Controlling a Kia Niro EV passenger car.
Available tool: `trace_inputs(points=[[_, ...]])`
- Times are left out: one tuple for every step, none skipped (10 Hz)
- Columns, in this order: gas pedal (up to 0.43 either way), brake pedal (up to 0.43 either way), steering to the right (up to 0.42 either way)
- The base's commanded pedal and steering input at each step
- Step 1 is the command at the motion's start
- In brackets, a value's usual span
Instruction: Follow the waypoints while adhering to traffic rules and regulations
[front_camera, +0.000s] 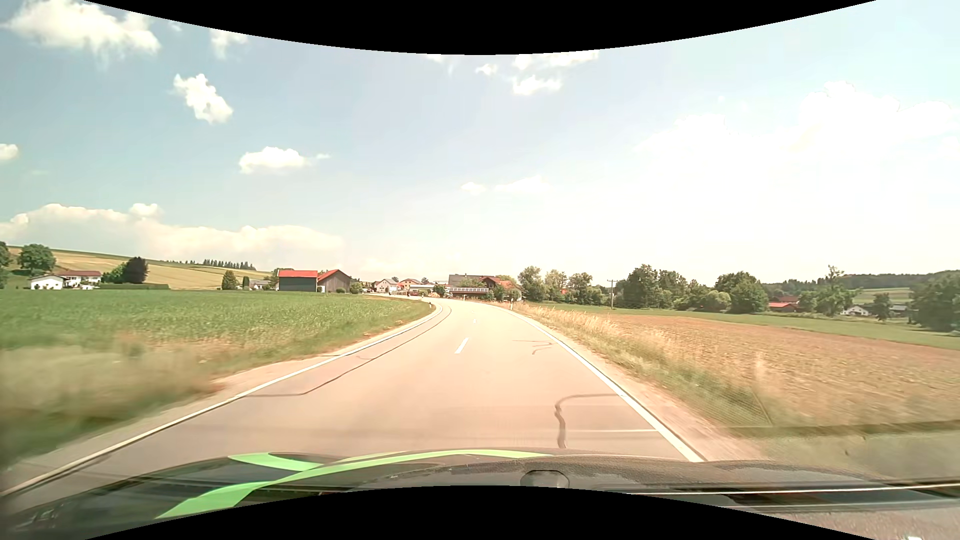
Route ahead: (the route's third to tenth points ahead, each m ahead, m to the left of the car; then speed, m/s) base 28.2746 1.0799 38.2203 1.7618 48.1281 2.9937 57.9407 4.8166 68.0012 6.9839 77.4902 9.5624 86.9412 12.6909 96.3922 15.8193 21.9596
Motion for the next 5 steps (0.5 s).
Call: trace_inputs(points=[[0.15,0.0,-0.014],[0.15,0.0,-0.015],[0.15,0.0,-0.015],[0.15,0.0,-0.015],[0.138,0.0,-0.017]])
